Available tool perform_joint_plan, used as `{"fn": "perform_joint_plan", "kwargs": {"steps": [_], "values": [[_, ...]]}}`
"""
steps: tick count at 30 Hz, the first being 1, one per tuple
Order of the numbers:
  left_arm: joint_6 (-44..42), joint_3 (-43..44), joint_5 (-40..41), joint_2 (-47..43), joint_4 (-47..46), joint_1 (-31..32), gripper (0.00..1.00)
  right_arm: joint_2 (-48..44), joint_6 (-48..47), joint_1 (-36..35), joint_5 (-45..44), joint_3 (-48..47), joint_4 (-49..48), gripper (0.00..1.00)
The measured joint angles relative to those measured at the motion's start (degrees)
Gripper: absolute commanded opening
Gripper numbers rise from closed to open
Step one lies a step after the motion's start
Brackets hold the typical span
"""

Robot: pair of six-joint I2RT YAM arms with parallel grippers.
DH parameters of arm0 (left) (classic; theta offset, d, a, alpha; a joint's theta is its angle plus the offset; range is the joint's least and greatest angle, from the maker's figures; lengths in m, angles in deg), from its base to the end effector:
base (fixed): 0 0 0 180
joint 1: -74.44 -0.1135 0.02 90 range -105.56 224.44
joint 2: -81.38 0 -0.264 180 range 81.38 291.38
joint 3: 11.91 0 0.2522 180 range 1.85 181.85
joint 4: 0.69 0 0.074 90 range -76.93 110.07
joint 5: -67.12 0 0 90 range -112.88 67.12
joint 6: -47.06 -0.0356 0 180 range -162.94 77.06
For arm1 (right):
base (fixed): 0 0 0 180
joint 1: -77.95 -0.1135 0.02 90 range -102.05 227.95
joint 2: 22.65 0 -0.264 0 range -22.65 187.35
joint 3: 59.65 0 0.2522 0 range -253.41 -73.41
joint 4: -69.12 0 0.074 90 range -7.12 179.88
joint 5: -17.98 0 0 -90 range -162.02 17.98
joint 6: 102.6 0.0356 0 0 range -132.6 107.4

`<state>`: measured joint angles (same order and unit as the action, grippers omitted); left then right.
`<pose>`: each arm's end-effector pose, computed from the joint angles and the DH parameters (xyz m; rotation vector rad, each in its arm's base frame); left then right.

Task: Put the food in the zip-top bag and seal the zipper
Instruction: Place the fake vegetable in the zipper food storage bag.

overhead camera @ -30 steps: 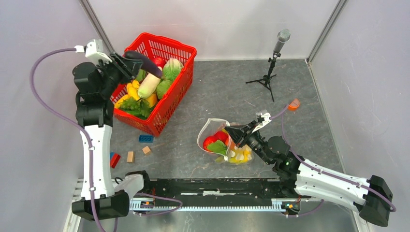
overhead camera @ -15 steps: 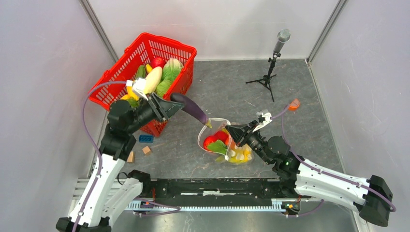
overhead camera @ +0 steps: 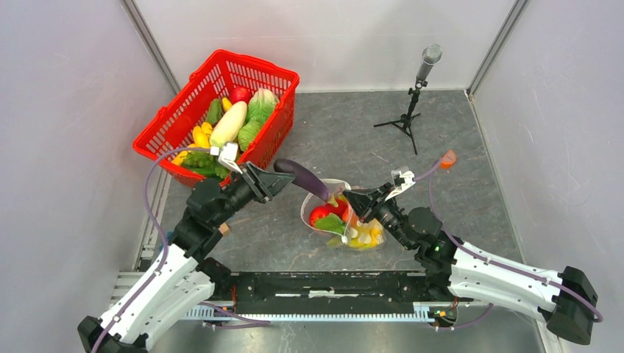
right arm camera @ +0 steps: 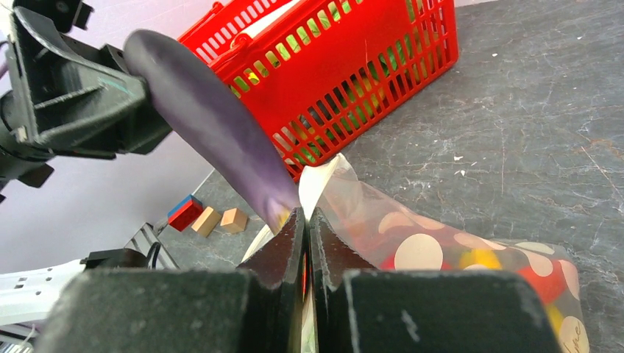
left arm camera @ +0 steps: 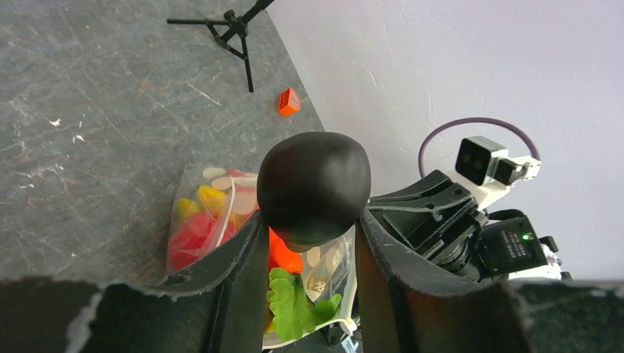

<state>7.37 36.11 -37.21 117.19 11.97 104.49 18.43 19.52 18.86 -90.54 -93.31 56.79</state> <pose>0.1349 -0.0882 0.3205 -0.0914 1.7317 -1.2668 0.1014 0.1473 0.2636 -0.0940 1.5773 1.0338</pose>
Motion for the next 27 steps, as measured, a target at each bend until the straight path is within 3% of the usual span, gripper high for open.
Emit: {"fn": "perform_joint_plan", "kwargs": {"steps": [13, 19, 27], "values": [[0.5, -5.9, 19.8, 8.0, -11.7, 22.1, 0.02, 1.1, 0.6, 0.0, 0.5, 0.0, -1.2, 0.08], [0.6, -5.6, 21.9, 15.0, -14.5, 26.4, 0.02, 1.1, 0.6, 0.0, 0.6, 0.0, -1.2, 0.08], [1.4, -3.1, 19.1, 23.2, -14.3, 27.0, 0.04, 1.0, 0.6, 0.0, 0.5, 0.0, -1.2, 0.08]]}}
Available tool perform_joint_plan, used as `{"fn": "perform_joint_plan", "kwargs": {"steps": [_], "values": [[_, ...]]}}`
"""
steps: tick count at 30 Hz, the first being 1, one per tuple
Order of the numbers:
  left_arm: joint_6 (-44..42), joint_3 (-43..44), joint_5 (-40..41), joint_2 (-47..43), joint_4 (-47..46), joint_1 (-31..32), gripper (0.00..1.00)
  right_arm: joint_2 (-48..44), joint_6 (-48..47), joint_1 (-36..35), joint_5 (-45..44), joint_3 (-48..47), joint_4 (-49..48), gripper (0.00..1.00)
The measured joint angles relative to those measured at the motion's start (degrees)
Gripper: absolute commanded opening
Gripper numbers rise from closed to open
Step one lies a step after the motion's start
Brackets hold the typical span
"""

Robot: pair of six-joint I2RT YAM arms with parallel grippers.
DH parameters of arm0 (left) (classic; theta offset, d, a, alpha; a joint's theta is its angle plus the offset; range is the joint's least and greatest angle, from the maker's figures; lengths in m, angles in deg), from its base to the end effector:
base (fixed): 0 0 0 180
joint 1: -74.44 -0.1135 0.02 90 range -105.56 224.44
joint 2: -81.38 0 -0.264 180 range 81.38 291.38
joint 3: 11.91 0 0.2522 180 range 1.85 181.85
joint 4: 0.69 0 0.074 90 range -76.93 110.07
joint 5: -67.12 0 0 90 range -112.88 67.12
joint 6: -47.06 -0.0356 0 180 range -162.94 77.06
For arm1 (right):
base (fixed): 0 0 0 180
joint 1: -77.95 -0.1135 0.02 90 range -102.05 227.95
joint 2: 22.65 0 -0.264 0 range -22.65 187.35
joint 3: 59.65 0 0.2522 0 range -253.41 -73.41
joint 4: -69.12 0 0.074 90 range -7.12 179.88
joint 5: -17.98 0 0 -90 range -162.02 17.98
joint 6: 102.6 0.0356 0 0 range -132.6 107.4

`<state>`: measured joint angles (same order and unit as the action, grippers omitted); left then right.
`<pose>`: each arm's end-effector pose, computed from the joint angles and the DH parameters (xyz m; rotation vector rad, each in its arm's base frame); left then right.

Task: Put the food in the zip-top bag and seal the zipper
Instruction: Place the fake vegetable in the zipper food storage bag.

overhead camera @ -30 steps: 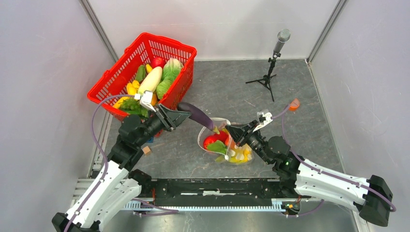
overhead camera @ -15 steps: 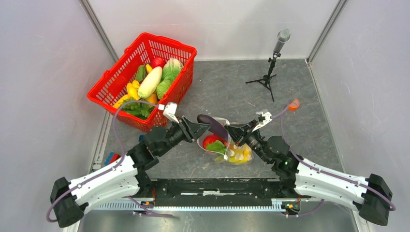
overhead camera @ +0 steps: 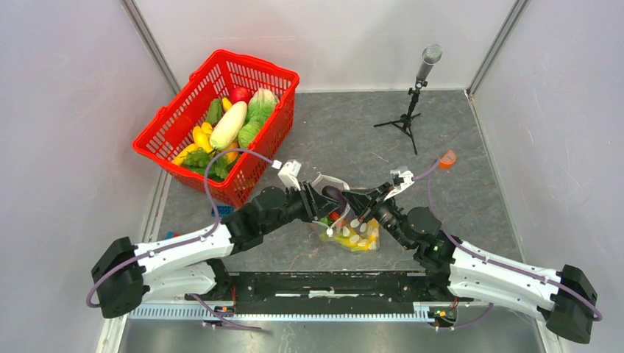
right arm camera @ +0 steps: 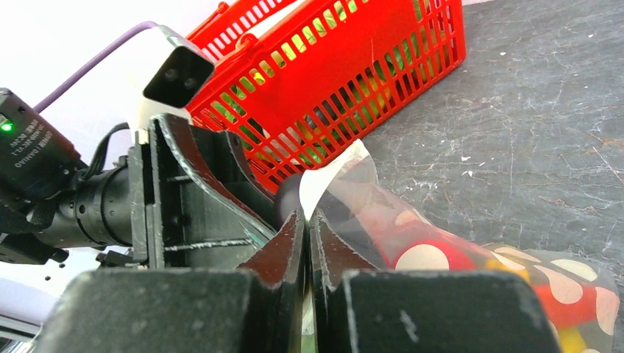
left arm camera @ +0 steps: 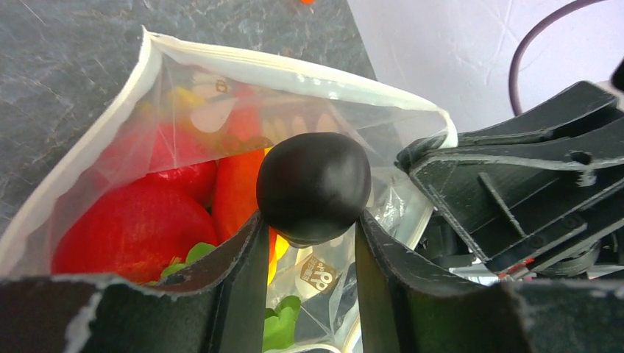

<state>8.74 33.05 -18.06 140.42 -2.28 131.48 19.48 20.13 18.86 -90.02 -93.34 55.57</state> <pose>0.1307 -0.1961 0.2549 0.0258 1.9802 -1.2427 0.1025 0.1497 0.2632 -0.0924 1.5766 1.0506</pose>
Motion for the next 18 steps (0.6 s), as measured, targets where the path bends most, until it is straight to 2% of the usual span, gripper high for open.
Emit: {"fn": "perform_joint_plan", "kwargs": {"steps": [6, 10, 14, 18], "values": [[-0.2, 3.5, -5.7, 6.4, 2.0, 0.1, 0.09, -0.2, 0.0, 0.0, 0.0, 0.0, 0.2, 0.08], [-0.8, 6.0, -9.6, 10.6, 3.4, 0.1, 0.25, -0.2, 0.0, 0.0, 0.0, 0.0, 0.4, 0.08], [-1.9, 7.0, -11.0, 11.1, 5.4, 0.1, 0.65, -0.5, 0.0, 0.0, 0.0, 0.0, 0.9, 0.08], [-5.4, 9.9, -9.5, 8.6, 13.8, 0.2, 0.89, -2.0, -0.8, 0.0, -1.0, 0.0, 2.1, 0.08]]}}
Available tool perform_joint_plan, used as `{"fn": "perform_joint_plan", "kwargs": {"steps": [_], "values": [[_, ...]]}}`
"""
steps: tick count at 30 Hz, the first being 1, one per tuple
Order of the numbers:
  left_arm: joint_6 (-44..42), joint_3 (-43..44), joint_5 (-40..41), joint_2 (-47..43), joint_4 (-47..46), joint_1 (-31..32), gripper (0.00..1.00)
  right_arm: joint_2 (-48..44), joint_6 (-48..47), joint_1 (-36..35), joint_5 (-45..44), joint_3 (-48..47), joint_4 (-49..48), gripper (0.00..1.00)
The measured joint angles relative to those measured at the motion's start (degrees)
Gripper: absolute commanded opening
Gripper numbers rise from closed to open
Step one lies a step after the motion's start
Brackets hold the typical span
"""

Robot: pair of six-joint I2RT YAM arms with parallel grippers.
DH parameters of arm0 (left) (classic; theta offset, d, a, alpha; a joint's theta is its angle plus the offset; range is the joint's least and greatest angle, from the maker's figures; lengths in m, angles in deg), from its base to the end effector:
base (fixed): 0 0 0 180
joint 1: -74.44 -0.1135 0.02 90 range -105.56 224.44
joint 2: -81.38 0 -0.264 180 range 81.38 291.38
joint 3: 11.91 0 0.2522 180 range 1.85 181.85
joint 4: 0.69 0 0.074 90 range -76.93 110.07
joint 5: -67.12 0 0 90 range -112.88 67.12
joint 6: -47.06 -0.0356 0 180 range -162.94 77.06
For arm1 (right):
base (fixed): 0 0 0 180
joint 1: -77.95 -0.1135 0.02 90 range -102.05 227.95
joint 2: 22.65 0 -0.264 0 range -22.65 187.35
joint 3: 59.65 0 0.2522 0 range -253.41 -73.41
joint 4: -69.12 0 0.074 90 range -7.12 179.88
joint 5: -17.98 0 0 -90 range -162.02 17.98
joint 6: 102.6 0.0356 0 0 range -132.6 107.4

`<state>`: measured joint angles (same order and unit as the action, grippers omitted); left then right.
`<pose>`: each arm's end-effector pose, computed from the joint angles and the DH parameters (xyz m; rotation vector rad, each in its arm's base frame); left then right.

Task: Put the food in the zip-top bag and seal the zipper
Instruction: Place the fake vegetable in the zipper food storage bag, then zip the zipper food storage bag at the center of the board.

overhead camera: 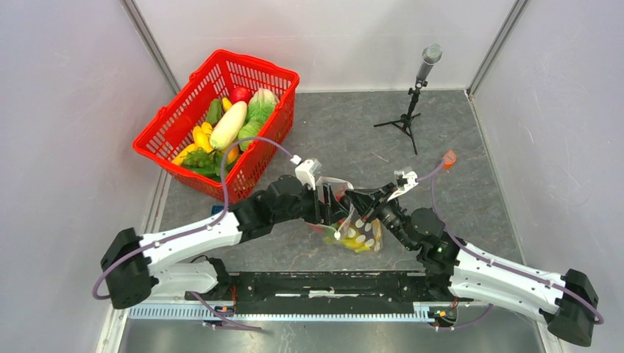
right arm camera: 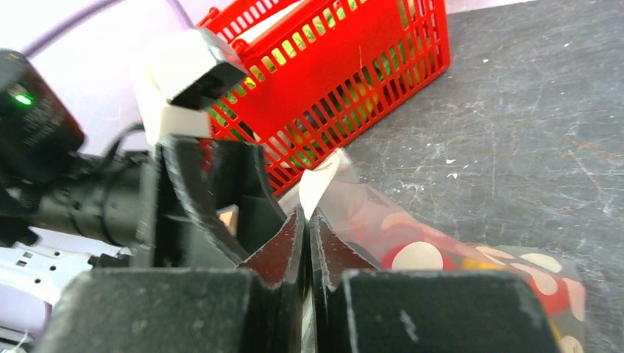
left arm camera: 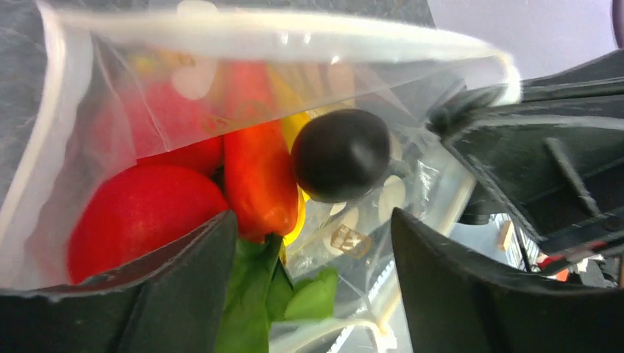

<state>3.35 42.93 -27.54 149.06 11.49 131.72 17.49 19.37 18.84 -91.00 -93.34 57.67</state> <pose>0.1407 -0.2244 0.2554 0.2712 2.2157 -1.1727 0.1003 0.1451 0.2647 -0.0889 1.5750 1.0271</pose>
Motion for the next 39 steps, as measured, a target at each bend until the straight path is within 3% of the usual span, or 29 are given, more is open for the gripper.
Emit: {"fn": "perform_joint_plan", "kwargs": {"steps": [6, 10, 18, 24, 32, 39], "values": [[-6.9, 7.9, 4.7, -7.8, 11.8, 0.1, 0.99, -2.6, -4.7, 0.0, -0.7, -1.5, 4.7, 0.07], [-12.4, 12.2, 7.9, -13.6, 16.8, 0.1, 1.0, -2.9, -9.9, 0.0, 1.7, -6.0, 11.3, 0.07], [-25.0, 16.2, 11.7, -16.2, 27.6, -4.5, 1.0, 0.9, -20.3, 0.1, 18.3, -19.7, 22.5, 0.07], [-32.1, 16.6, 0.5, -17.5, 32.9, -12.0, 1.0, 3.8, -28.2, 0.1, 23.5, -25.2, 31.3, 0.08], [-40.4, 18.0, -19.9, -13.6, 39.4, -12.9, 1.0, 5.9, -37.4, 0.1, 26.6, -25.3, 39.2, 0.08], [-44.7, 16.3, -21.4, -10.8, 42.3, -12.9, 1.0, 7.2, -44.2, 0.1, 28.3, -25.4, 40.3, 0.07]]}}
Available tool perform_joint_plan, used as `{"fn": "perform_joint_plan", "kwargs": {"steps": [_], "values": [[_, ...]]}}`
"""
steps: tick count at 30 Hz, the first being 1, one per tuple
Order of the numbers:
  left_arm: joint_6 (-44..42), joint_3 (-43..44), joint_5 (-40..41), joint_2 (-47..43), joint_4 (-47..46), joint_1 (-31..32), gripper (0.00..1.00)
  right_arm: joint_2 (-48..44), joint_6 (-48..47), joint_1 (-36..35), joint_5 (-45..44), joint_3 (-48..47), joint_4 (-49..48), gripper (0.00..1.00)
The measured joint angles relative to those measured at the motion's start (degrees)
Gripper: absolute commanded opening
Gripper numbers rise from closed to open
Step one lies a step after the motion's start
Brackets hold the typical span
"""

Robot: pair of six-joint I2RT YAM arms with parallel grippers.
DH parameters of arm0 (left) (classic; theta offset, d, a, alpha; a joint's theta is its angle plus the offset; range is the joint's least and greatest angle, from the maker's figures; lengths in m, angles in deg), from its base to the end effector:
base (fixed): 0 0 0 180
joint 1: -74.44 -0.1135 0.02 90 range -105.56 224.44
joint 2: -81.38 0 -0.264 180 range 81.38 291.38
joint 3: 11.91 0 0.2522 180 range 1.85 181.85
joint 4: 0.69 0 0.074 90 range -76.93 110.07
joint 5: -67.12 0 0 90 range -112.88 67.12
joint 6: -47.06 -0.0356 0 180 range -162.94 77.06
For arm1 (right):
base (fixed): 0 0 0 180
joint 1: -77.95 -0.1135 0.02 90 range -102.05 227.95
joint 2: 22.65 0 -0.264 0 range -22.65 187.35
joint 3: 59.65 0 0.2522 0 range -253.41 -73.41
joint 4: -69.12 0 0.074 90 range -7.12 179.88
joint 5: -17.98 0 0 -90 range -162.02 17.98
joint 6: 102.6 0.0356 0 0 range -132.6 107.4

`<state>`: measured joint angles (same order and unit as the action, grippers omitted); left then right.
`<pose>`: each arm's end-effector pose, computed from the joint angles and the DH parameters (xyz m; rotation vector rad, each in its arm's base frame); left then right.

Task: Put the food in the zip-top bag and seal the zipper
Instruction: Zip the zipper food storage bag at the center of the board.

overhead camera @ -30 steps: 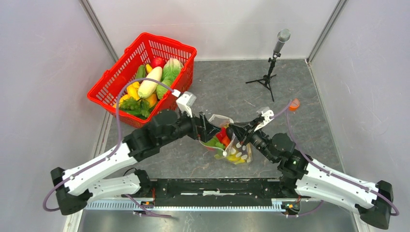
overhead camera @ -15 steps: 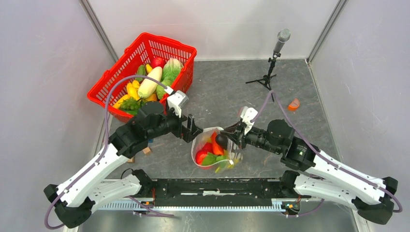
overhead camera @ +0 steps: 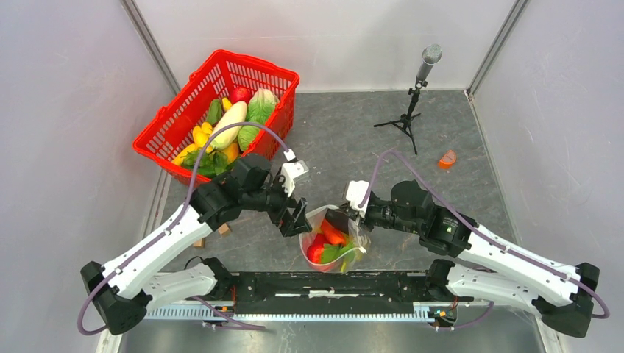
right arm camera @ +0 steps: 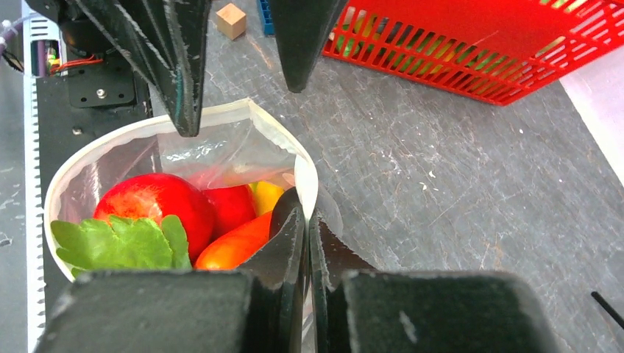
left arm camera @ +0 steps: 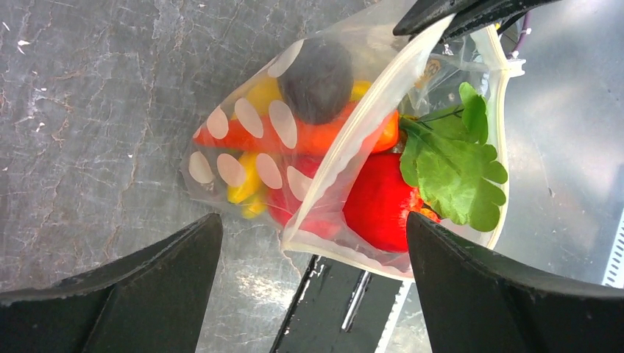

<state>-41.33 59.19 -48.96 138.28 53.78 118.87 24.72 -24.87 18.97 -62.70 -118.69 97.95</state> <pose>0.1327 -0.1520 0.3280 1.0926 2.0956 -0.9268 0.0942 0.1679 0.3266 -1.2154 1.4974 0.7071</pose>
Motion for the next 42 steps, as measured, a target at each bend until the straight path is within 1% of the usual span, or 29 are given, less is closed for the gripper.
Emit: {"fn": "perform_joint_plan", "kwargs": {"steps": [5, 9, 14, 15, 18, 19, 20, 24, 29, 32, 33, 34, 35, 36, 37, 39, 40, 42], "values": [[-1.7, 0.0, -1.2, 2.1, 0.4, -0.1, 0.95, 0.3, -3.8, 0.0, 2.3, 0.0, 0.5, 0.07], [-3.9, 0.2, -3.0, 6.2, 3.0, -0.1, 0.83, 0.3, -5.7, 0.0, 3.6, 0.0, 0.9, 0.07], [-6.3, 1.1, -4.4, 10.6, 6.6, -0.1, 0.6, -0.3, -7.1, 0.0, 4.2, 0.0, 1.6, 0.07], [-6.6, 1.2, -4.5, 10.8, 6.9, -0.1, 0.53, -0.4, -7.2, 0.0, 4.2, 0.0, 1.8, 0.07], [-7.3, 1.7, -4.7, 10.8, 7.4, -0.3, 0.41, -0.5, -7.3, 0.0, 4.1, 0.0, 2.2, 0.08], [-7.5, 2.0, -4.8, 10.8, 7.4, -0.4, 0.33, -0.5, -7.3, 0.0, 4.1, 0.0, 2.3, 0.08], [-7.5, 2.1, -4.7, 10.7, 7.4, -0.5, 0.24, -0.5, -7.3, 0.0, 4.0, 0.0, 2.3, 0.08], [-7.3, 2.2, -3.1, 9.5, 7.3, -0.7, 0.02, -0.5, -7.1, 0.0, 3.5, 0.0, 2.2, 0.1], [-5.7, 2.2, 2.0, 6.9, 5.5, -0.7, 0.02, -0.9, -5.6, 0.0, 1.0, 0.0, 2.1, 0.13], [-3.8, 2.1, 6.3, 5.1, 3.7, -0.7, 0.02, -1.7, -3.8, 0.0, -1.6, 0.3, 1.4, 0.2], [-2.7, 2.1, 8.7, 4.3, 2.7, -0.7, 0.02, -2.0, -2.9, 0.0, -2.7, 0.4, 0.9, 0.2], [-2.4, 2.1, 9.3, 4.1, 2.4, -0.8, 0.02, -2.4, -2.0, 0.0, -4.0, 0.5, 0.5, 0.2], [-1.7, 2.1, 11.2, 3.7, 1.9, -0.9, 0.02, -2.8, -1.3, 0.0, -5.1, 0.5, 0.0, 0.27], [-1.0, 2.1, 13.0, 3.5, 1.5, -0.9, 0.02, -3.1, -0.4, 0.0, -6.5, 0.7, -0.4, 0.36], [-0.5, 2.1, 14.8, 3.4, 1.1, -1.0, 0.02, -3.6, 0.8, 0.0, -7.9, 1.0, -0.9, 0.39], [0.7, 2.1, 18.0, 3.4, 0.5, -1.3, 0.02, -4.9, 3.0, 0.0, -11.3, 1.6, -1.3, 0.55], [1.1, 2.1, 19.1, 3.4, 0.5, -1.4, 0.02, -5.5, 3.8, 0.0, -12.4, 1.9, -1.3, 0.58], [2.3, 2.1, 21.6, 3.5, 0.2, -1.9, 0.02, -7.0, 5.8, 0.1, -14.2, 2.5, -1.2, 0.6]]}}
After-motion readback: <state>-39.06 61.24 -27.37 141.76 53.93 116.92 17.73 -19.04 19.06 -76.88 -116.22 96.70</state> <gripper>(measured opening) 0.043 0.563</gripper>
